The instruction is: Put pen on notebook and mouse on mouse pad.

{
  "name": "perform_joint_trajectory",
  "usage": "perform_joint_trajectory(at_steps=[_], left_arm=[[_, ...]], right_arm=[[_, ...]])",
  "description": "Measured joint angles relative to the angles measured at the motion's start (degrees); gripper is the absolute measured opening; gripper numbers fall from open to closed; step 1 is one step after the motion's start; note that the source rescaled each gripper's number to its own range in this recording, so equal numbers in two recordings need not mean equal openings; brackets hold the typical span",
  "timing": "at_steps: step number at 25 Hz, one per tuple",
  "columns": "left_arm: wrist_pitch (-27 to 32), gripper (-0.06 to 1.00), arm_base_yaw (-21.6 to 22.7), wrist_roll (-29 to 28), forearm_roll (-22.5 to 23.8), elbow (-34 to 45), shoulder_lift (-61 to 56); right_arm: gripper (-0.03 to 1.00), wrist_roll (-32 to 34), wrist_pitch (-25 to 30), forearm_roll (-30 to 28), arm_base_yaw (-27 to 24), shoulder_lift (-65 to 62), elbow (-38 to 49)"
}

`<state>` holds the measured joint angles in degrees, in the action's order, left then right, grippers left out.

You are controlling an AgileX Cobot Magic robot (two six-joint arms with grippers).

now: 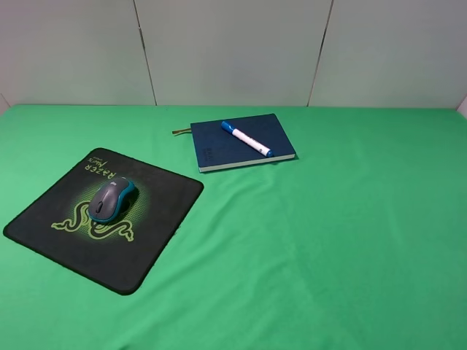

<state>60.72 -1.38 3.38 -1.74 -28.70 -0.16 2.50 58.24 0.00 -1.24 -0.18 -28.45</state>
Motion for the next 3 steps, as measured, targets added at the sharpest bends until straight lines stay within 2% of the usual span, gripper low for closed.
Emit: perform_joint_trajectory(at_steps=[3], left_arm=[[0.0,1.00,0.0,0.0,0.0,0.0,0.0]], right_arm=[[1.00,0.0,0.0,0.0,0.0,0.0,0.0]])
